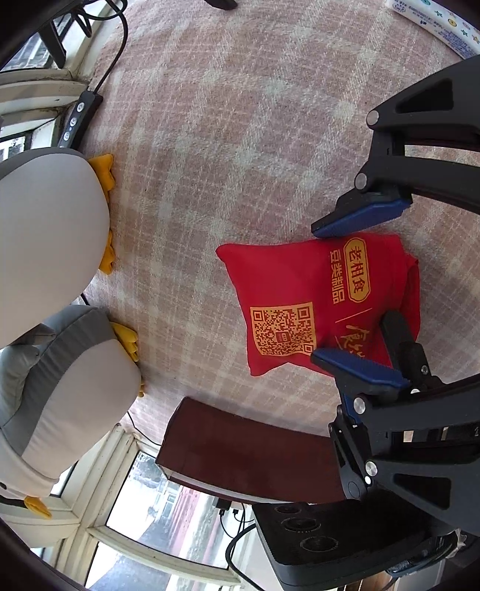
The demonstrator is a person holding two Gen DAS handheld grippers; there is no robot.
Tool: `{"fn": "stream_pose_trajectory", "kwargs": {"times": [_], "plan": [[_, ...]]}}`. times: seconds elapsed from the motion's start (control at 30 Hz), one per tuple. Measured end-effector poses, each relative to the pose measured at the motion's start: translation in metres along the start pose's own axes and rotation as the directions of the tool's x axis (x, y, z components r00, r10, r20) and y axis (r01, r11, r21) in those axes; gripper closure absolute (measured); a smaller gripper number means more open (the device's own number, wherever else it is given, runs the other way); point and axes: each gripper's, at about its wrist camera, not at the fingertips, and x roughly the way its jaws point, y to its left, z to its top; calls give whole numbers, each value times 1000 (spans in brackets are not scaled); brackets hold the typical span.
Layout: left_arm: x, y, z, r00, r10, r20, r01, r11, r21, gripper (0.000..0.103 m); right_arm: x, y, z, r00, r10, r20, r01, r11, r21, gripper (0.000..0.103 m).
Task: Organize soft objects
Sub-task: 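Close the left gripper on the red bag while the right gripper grips its other side, then lift the red bag with both grippers and carry it over the box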
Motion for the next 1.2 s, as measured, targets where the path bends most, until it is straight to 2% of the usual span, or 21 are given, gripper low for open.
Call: {"fn": "stream_pose_trajectory", "kwargs": {"times": [0.3,0.57,0.93,1.2], "plan": [[-8,-8,-3,999,40,36,-42,998,55,52,-8,2,-6,1000,11,20,-11,1000,-1,52],[-49,-15,-13,993,44,105,-53,994,90,52,-37,29,-14,997,32,71,-29,999,-39,52],[-142,-14,-41,975,25,222,-49,994,100,52,-85,115,-26,990,48,134,-27,988,-154,52],[-207,27,-72,954,77,291,-106,990,88,52,-84,208,-44,987,43,153,1,961,-278,53]]}}
